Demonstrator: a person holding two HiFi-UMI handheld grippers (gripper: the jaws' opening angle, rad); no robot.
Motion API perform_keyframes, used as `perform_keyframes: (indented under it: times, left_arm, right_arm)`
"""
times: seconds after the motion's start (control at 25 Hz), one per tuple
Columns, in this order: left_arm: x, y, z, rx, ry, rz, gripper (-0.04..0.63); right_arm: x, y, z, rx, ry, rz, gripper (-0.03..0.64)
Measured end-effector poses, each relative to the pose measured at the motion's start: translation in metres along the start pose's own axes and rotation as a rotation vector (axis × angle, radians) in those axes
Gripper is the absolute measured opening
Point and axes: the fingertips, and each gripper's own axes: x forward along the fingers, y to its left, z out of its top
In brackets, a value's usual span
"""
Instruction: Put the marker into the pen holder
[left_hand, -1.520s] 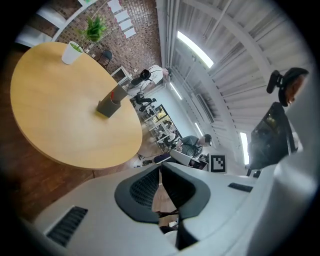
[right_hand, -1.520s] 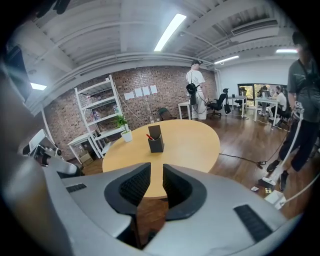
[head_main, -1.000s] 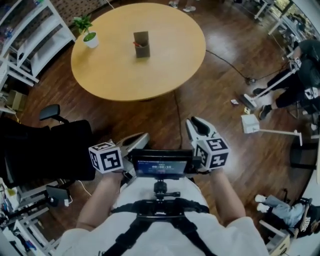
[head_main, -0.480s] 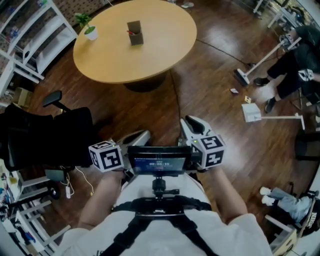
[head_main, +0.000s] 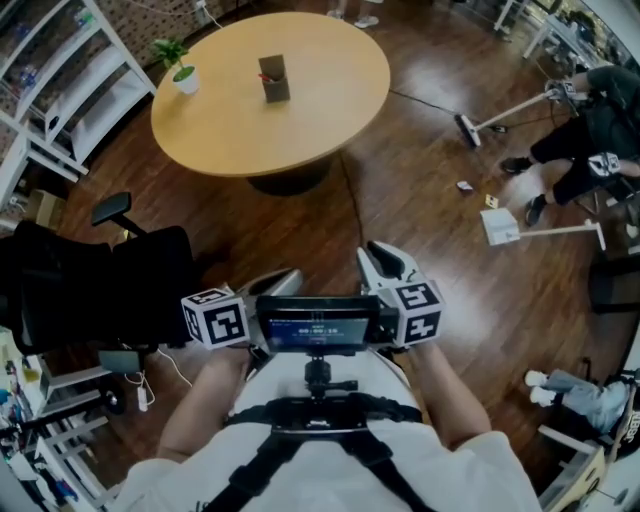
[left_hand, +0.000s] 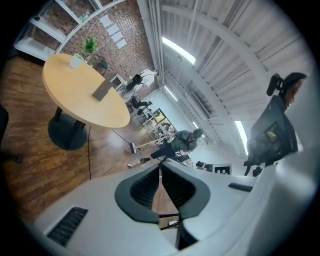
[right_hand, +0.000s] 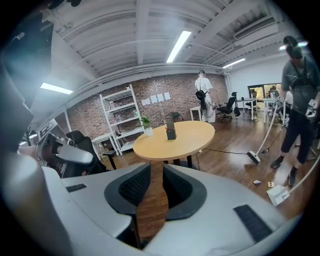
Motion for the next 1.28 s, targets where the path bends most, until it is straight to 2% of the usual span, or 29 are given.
perform_keyframes:
  times: [0.4, 0.68, 1.0, 1.28]
  left_arm:
    - [-0.037, 0.006, -0.005, 0.002, 0.016, -0.019, 0.002]
    - [-0.037, 0.000, -0.019, -0.018, 0.044, -0.066, 0.002]
    - [-0.031, -0.006, -0.027, -0.008, 0.079, -0.078, 0.002]
    - [-0.027, -0.018, -0.032, -0.002, 0.086, -0.095, 0.002]
  right_arm:
    - [0.002, 0.037, -0.012, 0.004, -0.007, -0.032, 0.089]
    - [-0.013, 0.041, -0.031, 0.017, 0.034, -0.051, 0.089]
    - [-0.026, 0.032, -0.043, 0.045, 0.048, -0.095, 0.089]
    - [-0.038, 0.032, -0.045, 0.044, 0.047, -0.097, 0.089]
